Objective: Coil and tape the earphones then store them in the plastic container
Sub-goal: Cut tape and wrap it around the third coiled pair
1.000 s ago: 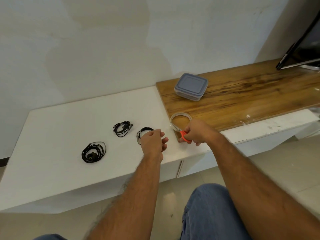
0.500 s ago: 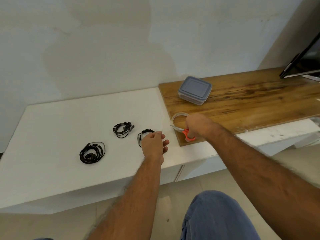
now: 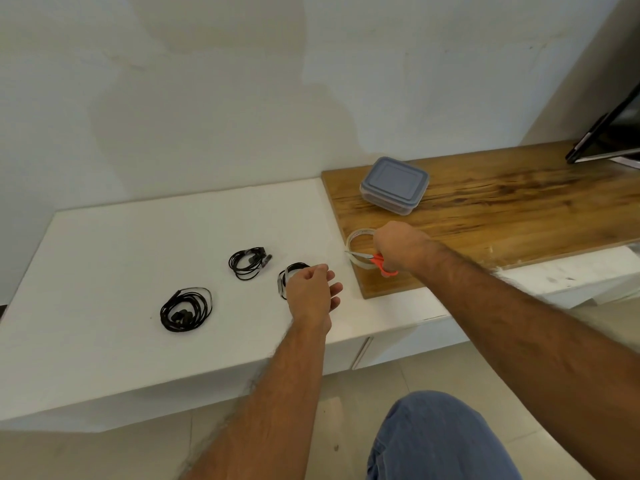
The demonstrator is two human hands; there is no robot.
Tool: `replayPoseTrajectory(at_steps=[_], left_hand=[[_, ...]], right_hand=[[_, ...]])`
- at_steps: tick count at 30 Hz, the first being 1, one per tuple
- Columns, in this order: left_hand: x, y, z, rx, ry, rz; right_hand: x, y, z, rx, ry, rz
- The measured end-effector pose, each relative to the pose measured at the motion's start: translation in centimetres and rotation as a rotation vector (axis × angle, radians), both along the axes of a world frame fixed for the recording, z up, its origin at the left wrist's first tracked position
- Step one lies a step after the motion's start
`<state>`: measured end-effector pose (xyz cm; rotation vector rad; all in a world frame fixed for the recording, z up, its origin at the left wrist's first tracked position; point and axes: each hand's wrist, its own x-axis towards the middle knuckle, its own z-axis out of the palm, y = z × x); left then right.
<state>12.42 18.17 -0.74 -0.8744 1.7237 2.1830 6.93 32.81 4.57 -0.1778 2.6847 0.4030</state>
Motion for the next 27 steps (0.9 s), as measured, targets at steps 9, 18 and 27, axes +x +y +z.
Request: replayPoseTrajectory(at_steps=[9, 18, 27], left_hand=[[0.2, -0.9, 0.6, -0.017, 0.02, 0.0], [0.8, -2.6, 1.8, -0.021, 0.052, -0.013], [1.7, -4.2, 3.6, -0.043, 0.105, -0.091]], right_hand=[[-0.2, -0.6, -1.0, 0.021, 0.037, -0.051], [-0.2, -0.9, -1.7, 0.101, 0.093, -0.031], [-0.1, -1.1, -1.7, 0.081, 0.057, -0.045]])
